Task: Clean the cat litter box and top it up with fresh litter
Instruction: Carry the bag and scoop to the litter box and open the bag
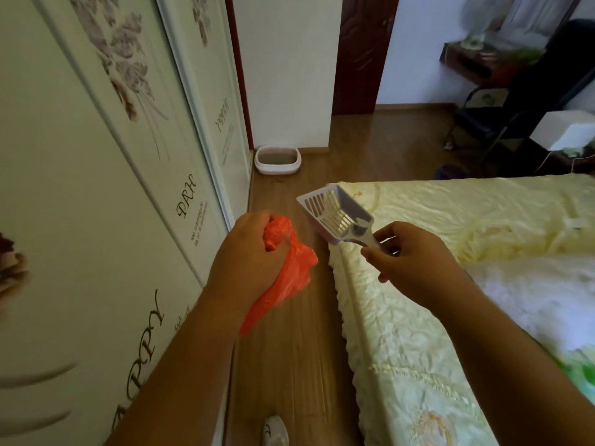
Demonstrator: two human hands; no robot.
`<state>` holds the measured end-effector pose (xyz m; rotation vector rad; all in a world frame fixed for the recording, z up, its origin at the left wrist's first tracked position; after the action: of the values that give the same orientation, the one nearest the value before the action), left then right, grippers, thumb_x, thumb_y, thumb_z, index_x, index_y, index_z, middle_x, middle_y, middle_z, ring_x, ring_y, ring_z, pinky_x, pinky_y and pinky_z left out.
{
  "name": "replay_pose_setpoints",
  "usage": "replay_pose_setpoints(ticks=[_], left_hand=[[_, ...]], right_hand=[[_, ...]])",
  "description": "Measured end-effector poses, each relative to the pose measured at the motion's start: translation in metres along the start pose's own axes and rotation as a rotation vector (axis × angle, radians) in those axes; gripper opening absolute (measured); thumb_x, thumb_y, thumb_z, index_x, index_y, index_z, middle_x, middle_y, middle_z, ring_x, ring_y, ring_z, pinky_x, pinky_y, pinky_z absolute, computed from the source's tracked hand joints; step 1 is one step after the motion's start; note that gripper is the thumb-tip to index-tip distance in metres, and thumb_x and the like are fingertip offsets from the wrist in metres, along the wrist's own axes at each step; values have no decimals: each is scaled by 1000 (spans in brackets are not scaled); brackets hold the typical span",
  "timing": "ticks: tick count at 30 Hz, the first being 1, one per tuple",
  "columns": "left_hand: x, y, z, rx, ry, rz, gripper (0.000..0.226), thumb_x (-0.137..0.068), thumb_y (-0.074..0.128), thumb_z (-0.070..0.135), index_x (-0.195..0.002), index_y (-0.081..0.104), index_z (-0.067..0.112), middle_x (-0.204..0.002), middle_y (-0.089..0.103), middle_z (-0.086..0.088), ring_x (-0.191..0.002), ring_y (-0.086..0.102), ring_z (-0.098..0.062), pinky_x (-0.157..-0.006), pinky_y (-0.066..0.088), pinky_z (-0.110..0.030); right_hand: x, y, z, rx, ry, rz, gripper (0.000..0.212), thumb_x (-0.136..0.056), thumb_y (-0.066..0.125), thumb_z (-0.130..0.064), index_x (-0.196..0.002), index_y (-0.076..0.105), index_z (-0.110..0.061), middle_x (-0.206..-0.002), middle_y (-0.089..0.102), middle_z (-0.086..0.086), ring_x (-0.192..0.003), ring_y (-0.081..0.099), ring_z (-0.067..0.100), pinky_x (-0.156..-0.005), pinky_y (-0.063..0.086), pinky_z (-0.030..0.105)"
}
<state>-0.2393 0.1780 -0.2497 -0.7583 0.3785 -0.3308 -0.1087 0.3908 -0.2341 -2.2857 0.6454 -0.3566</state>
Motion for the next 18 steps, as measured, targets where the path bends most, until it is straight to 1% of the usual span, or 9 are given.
replay_pose_setpoints(ticks=[2, 5, 6, 7, 11, 15, 17, 18], left_hand=[[-30, -3, -11, 1, 9, -7, 27, -99, 57, 44, -120, 59, 27, -114, 61, 6, -98, 60, -12, -86, 49, -26], [-71, -8, -25, -13, 33, -15, 22, -100, 57, 41, -117, 58, 28, -109, 58, 8, -92, 58, -8, -75, 40, -14], [-83, -9, -30, -18, 37, -14, 22, -100, 57, 41, -118, 58, 28, -109, 58, 8, -91, 57, -7, -73, 38, -12], [-94, -10, -33, -19, 39, -13, 23, -100, 57, 40, -119, 58, 27, -110, 58, 8, -90, 56, -7, -73, 38, -13], [-129, -14, -45, -11, 49, -6, 26, -100, 57, 41, -122, 58, 26, -112, 59, 7, -92, 56, -9, -81, 44, -22], [-160, -14, -56, 0, 40, -7, 24, -100, 58, 39, -121, 59, 27, -113, 59, 7, -90, 55, -6, -74, 41, -15], [-176, -10, -60, -3, 27, -6, 26, -100, 58, 39, -122, 58, 27, -114, 58, 8, -93, 55, -8, -80, 42, -18], [-184, -8, -62, -6, 16, -7, 27, -100, 58, 40, -123, 58, 27, -114, 57, 9, -93, 55, -8, -80, 41, -19]], right_hand=[[-24, 9, -15, 14, 8, 13, 31, -91, 68, -44, -115, 61, -26, -89, 70, -12, -61, 69, 1, -49, 40, 9], [-55, 23, -31, 19, 20, 39, 31, -91, 68, -46, -115, 60, -28, -90, 70, -12, -62, 69, 2, -51, 41, 11], [-63, 28, -36, 20, 24, 45, 31, -91, 68, -45, -115, 61, -28, -91, 71, -11, -63, 69, 2, -52, 42, 11], [-71, 32, -39, 20, 28, 46, 32, -91, 68, -45, -116, 61, -27, -93, 71, -10, -64, 69, 3, -52, 42, 12], [-100, 45, -49, 16, 39, 35, 34, -91, 68, -43, -118, 61, -25, -96, 72, -8, -68, 70, 4, -53, 43, 13], [-133, 51, -55, 11, 45, 31, 34, -91, 68, -43, -119, 61, -25, -97, 72, -8, -69, 70, 4, -55, 44, 13], [-152, 53, -55, 21, 36, 30, 35, -91, 68, -43, -119, 62, -24, -97, 72, -8, -70, 70, 5, -56, 45, 14], [-162, 55, -54, 23, 33, 26, 34, -91, 68, -44, -118, 62, -24, -97, 72, -8, -70, 70, 5, -55, 45, 13]])
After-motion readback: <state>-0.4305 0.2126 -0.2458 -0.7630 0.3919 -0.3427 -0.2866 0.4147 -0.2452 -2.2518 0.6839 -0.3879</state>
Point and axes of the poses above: each hand's wrist, its own x-axis away from the middle knuckle, its own y-axis out of the palm, z = x × y, the point moved 2 cm from there along -x, towards the middle knuckle
